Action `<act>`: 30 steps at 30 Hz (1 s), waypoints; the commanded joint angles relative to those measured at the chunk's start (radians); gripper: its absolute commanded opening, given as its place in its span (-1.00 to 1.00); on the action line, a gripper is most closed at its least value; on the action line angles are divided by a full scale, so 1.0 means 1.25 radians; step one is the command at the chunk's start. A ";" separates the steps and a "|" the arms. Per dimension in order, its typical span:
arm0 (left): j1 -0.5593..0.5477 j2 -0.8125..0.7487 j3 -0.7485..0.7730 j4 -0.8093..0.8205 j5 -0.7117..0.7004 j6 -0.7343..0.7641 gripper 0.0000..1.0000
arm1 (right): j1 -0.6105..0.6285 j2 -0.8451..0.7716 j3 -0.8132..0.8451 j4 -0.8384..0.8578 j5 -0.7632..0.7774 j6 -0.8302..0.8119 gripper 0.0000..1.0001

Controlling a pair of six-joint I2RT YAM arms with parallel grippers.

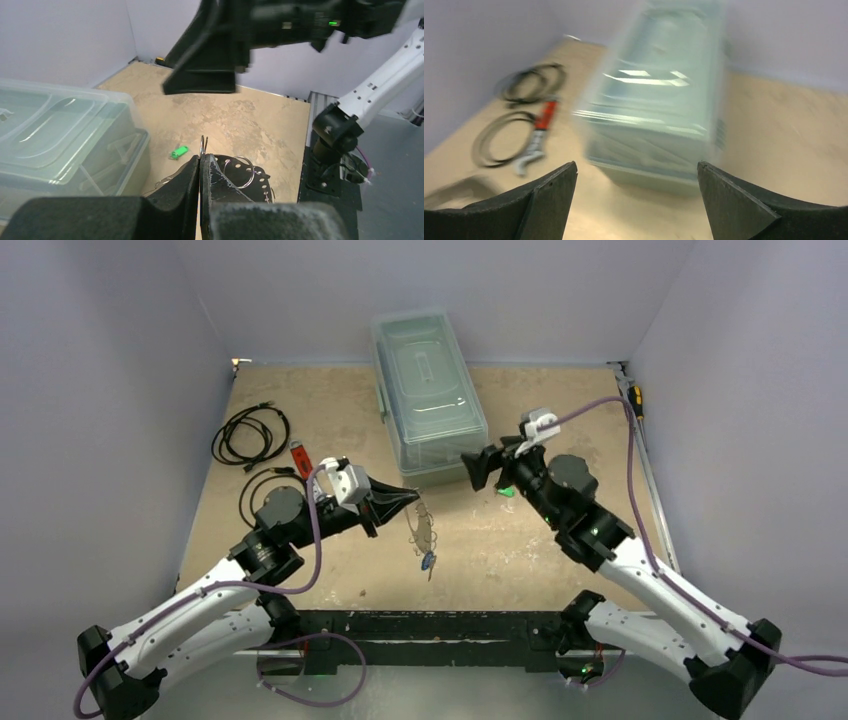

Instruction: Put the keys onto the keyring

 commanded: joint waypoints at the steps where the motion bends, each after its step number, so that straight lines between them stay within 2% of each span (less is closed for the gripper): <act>1: 0.003 -0.007 -0.011 0.018 0.069 0.031 -1.00 | -0.149 0.072 0.025 -0.175 0.106 0.183 0.85; 7: 0.003 0.004 -0.015 0.027 0.091 0.034 -1.00 | -0.175 0.069 -0.033 -0.234 0.199 0.320 0.81; 18: 0.003 0.013 -0.020 0.042 0.112 0.026 -1.00 | -0.177 0.120 -0.137 -0.181 0.197 0.470 0.67; 30: 0.003 0.030 -0.037 0.075 0.119 -0.008 -1.00 | -0.177 0.239 -0.131 -0.127 0.220 0.504 0.65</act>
